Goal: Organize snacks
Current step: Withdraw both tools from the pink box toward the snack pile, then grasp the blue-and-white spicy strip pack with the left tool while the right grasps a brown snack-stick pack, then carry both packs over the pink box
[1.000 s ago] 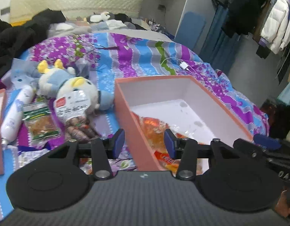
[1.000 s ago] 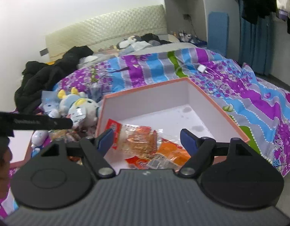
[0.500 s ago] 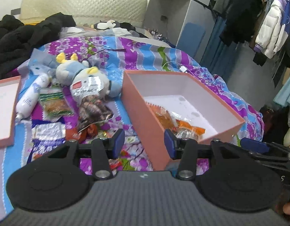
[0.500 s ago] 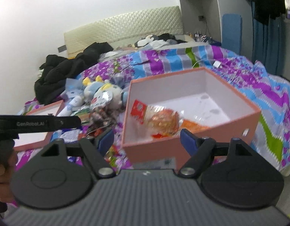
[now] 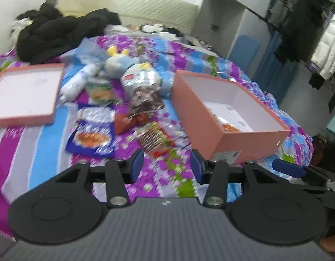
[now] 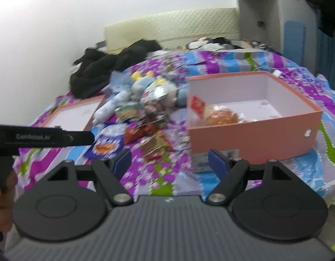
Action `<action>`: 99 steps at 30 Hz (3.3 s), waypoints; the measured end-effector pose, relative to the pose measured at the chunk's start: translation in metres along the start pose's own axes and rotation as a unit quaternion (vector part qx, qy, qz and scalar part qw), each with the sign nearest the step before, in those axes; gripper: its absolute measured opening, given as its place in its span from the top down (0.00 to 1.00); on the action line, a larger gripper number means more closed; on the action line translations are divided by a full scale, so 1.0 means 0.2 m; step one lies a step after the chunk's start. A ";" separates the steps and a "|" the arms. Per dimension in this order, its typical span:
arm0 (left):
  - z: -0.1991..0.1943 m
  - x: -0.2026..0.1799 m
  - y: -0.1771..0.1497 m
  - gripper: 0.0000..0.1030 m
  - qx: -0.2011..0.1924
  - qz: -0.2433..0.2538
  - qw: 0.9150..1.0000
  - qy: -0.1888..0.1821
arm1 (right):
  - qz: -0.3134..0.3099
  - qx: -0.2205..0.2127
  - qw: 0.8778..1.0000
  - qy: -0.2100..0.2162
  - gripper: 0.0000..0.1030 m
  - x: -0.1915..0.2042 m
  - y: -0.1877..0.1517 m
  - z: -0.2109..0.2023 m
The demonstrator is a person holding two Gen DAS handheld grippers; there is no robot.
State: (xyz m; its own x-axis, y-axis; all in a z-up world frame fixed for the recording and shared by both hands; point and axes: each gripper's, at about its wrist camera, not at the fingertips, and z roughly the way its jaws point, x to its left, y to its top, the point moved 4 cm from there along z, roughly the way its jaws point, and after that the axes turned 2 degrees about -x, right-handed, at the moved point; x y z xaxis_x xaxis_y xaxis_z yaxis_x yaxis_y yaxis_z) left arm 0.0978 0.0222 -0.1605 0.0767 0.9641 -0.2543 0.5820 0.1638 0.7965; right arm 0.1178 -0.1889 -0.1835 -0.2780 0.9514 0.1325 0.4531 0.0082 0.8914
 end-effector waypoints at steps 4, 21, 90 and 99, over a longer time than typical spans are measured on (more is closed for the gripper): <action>-0.04 0.11 -0.08 0.40 0.003 -0.027 0.999 0.020 | -0.016 0.014 1.000 0.020 0.24 0.08 -0.03 0.02; 0.29 0.51 -0.04 0.18 0.043 -0.060 0.995 0.060 | -0.111 0.072 0.991 0.031 0.24 0.35 -0.03 0.47; 0.38 0.56 -0.06 0.55 0.098 -0.083 0.990 0.053 | -0.073 0.120 0.989 0.037 0.47 0.21 0.06 0.63; 0.15 0.42 0.07 0.55 0.055 -0.088 0.994 0.032 | -0.054 0.068 0.996 0.026 0.47 0.17 0.21 0.38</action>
State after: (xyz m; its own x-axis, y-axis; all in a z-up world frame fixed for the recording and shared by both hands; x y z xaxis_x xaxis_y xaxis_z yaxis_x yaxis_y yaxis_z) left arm 0.1365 0.0988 -0.1880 -0.0834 0.9342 -0.3468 0.6673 0.3108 0.6768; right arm 0.1916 -0.1328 -0.1735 -0.3730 0.9256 0.0637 0.5272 0.1550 0.8355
